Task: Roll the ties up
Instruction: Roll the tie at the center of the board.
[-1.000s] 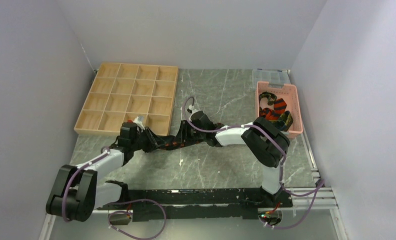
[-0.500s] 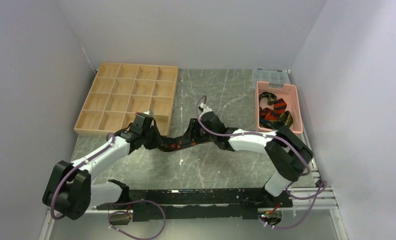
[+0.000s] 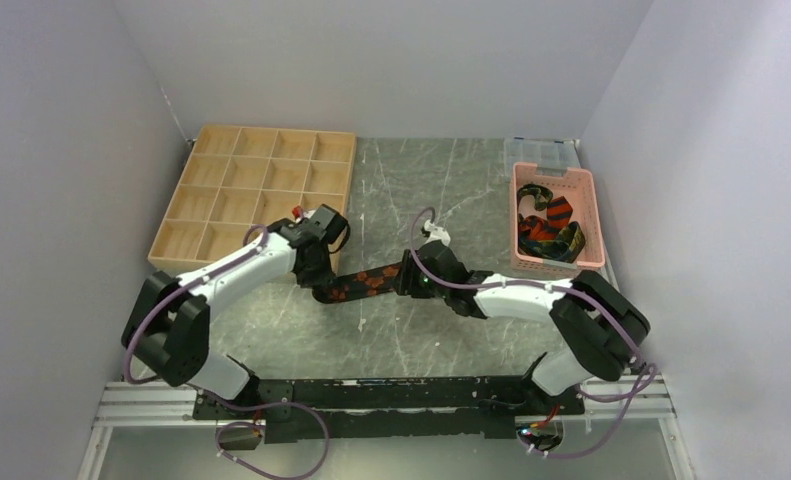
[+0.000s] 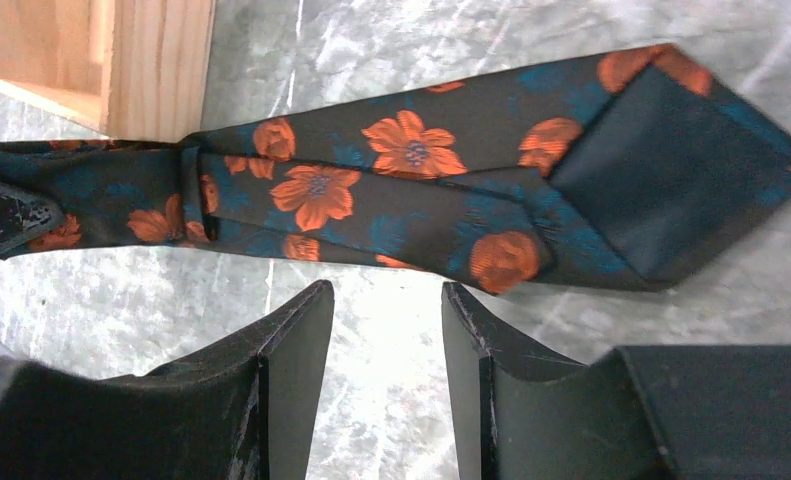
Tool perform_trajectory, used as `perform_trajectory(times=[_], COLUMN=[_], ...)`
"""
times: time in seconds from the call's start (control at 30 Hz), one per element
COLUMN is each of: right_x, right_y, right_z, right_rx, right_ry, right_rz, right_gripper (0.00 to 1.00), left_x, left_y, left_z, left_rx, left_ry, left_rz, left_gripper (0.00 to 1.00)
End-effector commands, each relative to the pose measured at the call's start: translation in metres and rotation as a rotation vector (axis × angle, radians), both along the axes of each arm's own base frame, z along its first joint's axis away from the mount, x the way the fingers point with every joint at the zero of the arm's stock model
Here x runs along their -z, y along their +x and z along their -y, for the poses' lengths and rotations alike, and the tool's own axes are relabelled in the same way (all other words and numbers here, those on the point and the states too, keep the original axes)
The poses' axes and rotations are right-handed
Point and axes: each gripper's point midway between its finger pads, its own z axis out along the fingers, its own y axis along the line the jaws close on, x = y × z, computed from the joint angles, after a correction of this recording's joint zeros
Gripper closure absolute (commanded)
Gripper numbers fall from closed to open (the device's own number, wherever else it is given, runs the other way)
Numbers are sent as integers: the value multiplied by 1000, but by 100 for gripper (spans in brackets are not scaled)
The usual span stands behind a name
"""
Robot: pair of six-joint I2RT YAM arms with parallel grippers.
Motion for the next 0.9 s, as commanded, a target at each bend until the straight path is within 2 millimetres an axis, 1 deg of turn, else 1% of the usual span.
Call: perform_trajectory(times=[0.0, 0.07, 0.17, 0.2, 0.33, 0.4, 0.5, 0.63, 0.77, 0.87], right_x=[-20, -19, -16, -17, -14, -14, -15, -14, -11, -10], right_y=[7, 3, -6, -7, -15, -18, -22, -26, -29, -30], right_z=[16, 25, 42, 47, 61, 66, 75, 85, 87, 87], right_rx=[82, 105, 145, 155, 177, 182, 198, 215, 215, 215], right_ry=[21, 14, 11, 10, -8, -9, -13, -12, -13, -10], right_rz=[67, 70, 74, 80, 83, 89, 102, 117, 111, 109], right_gripper=[52, 52, 51, 51, 51, 51, 50, 49, 48, 48], left_x=[-7, -5, -3, 0, 1, 4, 4, 4, 10, 15], left_y=[-6, -7, -7, -8, -3, -3, -2, 0, 3, 4], left_z=[-15, -12, -3, 1, 19, 24, 35, 55, 76, 86], left_rx=[-22, -25, -4, 5, 28, 32, 53, 95, 151, 179], left_ry=[186, 248, 343, 379, 428, 452, 471, 471, 430, 402], left_rz=[-41, -74, -96, -106, -104, -116, -112, -98, -103, -107], left_gripper=[97, 97, 97, 97, 97, 97, 97, 97, 97, 92])
